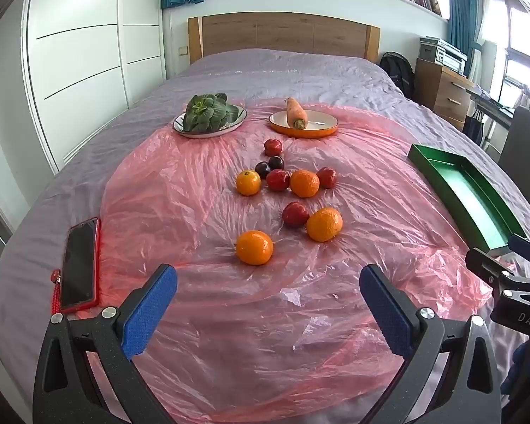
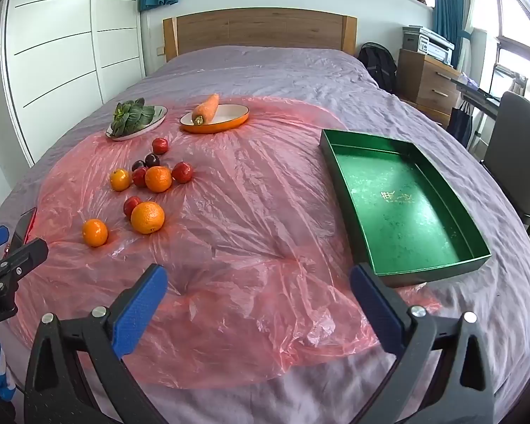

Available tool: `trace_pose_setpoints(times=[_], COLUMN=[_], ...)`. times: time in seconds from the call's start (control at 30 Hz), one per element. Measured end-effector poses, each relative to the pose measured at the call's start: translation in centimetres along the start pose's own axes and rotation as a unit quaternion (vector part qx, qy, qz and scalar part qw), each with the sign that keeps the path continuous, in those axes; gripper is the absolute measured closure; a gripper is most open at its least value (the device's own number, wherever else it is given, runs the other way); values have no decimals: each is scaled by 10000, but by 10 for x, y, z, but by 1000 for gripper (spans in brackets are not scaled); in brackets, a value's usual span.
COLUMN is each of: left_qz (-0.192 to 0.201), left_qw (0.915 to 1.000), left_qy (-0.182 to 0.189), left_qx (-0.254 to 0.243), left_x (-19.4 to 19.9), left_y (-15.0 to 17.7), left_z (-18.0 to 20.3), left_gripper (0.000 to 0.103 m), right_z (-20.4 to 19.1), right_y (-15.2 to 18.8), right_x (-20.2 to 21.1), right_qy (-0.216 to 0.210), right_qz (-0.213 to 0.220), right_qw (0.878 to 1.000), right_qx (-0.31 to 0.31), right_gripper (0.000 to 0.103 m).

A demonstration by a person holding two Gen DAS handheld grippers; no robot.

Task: Organize fruits

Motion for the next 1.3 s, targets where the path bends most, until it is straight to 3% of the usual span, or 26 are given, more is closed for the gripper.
trace_pose_setpoints(times=[1.3], left_qz=[-231], left_qw=[9995], left_qy=[185], left_qx=[-76], left_x=[-23], left_y=[5], left_z=[11], left_gripper=[1], right_z=[-5], right_y=[4], right_x=[-13], right_qy=[-39], right_qz=[-43], right_qw=[9999], right_qx=[128], right_gripper=[0])
Point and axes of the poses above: each gripper's, at about its wrist camera, not at the fingertips, and x roughly against the way its jaws point, z to its right, y to its underside, the point moved 8 cm from there along -x, roughly the way its jaws point, and after that the axes turned 13 degrees about -x, right-handed, at the moved point
